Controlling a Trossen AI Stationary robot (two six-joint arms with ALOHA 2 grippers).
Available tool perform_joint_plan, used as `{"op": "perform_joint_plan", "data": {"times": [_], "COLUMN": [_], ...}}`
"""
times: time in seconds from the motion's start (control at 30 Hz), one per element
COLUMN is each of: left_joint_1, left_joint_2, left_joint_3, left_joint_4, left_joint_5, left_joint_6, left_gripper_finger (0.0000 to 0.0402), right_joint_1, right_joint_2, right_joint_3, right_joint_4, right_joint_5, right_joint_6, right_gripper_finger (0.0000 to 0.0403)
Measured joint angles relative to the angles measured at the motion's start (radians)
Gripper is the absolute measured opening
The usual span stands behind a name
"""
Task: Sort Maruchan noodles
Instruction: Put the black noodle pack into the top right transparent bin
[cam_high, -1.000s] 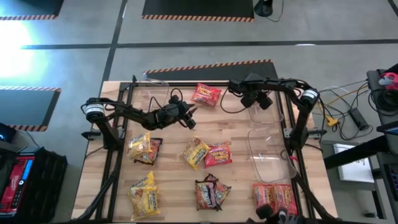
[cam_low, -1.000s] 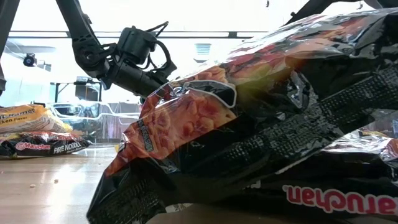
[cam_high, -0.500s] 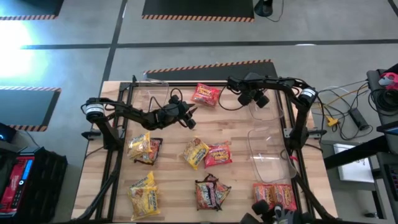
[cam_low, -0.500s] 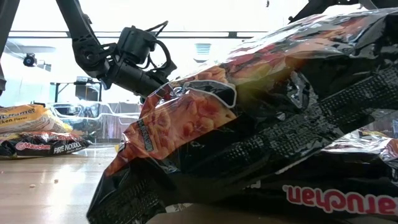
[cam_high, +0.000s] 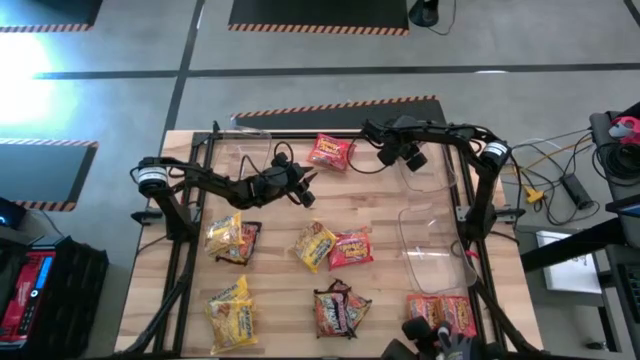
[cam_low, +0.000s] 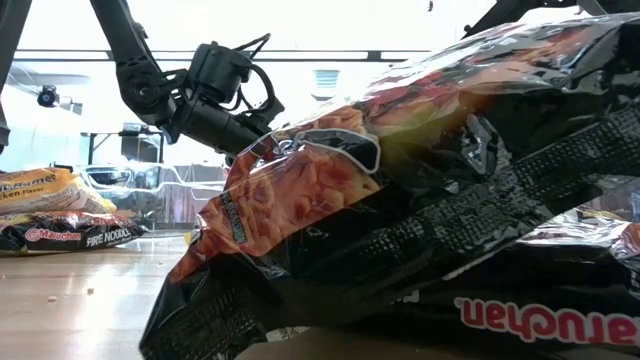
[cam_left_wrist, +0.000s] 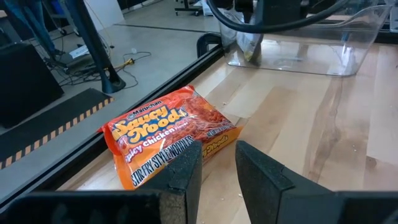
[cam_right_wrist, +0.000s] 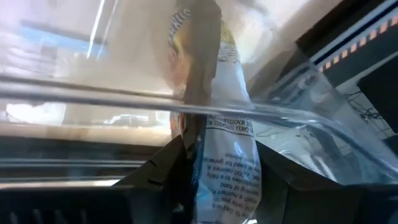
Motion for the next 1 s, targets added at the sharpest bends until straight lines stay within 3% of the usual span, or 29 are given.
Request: {"op": "perform_joint_plan", "data": {"times": [0.2, 0.4, 0.67, 1.0], "left_joint_1": [0.0, 0.0, 0.0, 0.0], "left_joint_2": [0.0, 0.0, 0.0, 0.0], "left_joint_3": [0.0, 0.0, 0.0, 0.0], "left_joint_4": [0.0, 0.0, -0.001, -0.003], "left_joint_5": [0.0, 0.0, 0.0, 0.0], "left_joint_6": [0.0, 0.0, 0.0, 0.0], "left_gripper_finger": [0.0081, 0.0081, 0.0081, 0.0081], "right_joint_1": [0.0, 0.001, 0.001, 0.005], "right_joint_2": [0.0, -0.002, -0.002, -0.002], "right_joint_3": [0.0, 0.001, 0.044, 0.177], "right_joint_4": [0.003, 0.024, 0.026, 0.028], "right_joint_5": [0.012, 0.181, 0.176, 0.175], "right_joint_6": [-0.003, -0.008, 0.005, 0.221], "right_gripper_finger": [0.0177, 0.0187, 0.0187, 0.0187]}}
